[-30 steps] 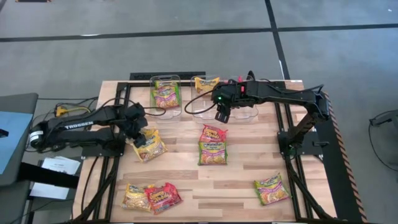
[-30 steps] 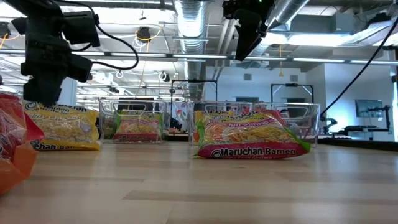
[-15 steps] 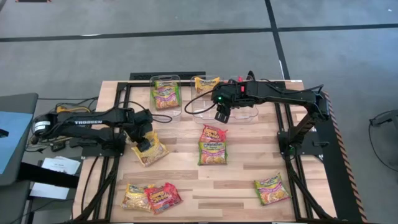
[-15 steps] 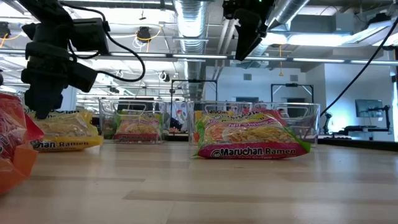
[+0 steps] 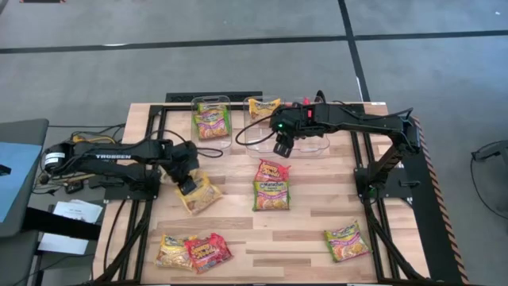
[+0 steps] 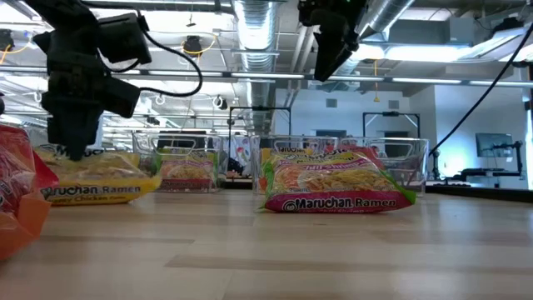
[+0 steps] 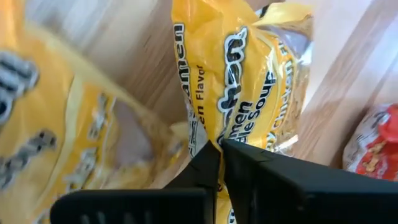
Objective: Sort Maruchan noodles
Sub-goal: Put the yellow noodle pack into the middle transparent bin
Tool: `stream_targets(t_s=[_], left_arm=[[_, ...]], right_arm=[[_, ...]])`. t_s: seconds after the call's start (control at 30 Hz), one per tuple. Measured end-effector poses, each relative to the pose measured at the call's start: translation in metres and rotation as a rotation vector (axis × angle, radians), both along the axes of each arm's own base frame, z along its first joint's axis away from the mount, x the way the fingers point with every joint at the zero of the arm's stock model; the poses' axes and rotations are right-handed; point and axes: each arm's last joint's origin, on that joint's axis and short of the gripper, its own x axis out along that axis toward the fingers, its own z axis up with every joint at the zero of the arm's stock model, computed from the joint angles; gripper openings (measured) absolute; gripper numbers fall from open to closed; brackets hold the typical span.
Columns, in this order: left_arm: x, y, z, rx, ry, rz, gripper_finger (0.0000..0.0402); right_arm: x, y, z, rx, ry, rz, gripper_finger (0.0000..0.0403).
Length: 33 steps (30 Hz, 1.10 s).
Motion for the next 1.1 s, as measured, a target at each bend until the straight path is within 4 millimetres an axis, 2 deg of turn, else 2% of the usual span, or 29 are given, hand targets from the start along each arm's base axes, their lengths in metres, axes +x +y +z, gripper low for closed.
stream_targets(t_s=[0.17,0.33,0.57,0.73,0.87,1.1], left_arm=[[0.007,0.001,0.004,-0.015,-0.092,-0.012,0.0000],[0.015,0.002,0.009,-0.030,-0.185,-0.013,0.0000],[0.021,0.000,0.013,-0.005,-0.262,-0.055,0.0000],[0.024,-0.004,0.015,0.005,-0.299,-0.090,0.0000],[0.028,-0.008,0.018,0.002,-0.349,-0.124,0.0000],[0.033,-0.013,0.018,0.002,-0.383,-0.149,0.0000]], right_arm=[[0.002,0.008,-0.001,0.224,-0.063,0.015,0.0201],[0.005,0.026,-0.001,0.408,-0.088,0.069,0.0201],[0.012,0.068,-0.002,0.441,-0.119,0.149,0.0201],[0.021,0.097,-0.012,0.410,-0.203,0.212,0.0201],[0.025,0.108,-0.028,0.400,-0.247,0.220,0.0201],[0.031,0.117,-0.045,0.414,-0.334,0.248,0.0201]])
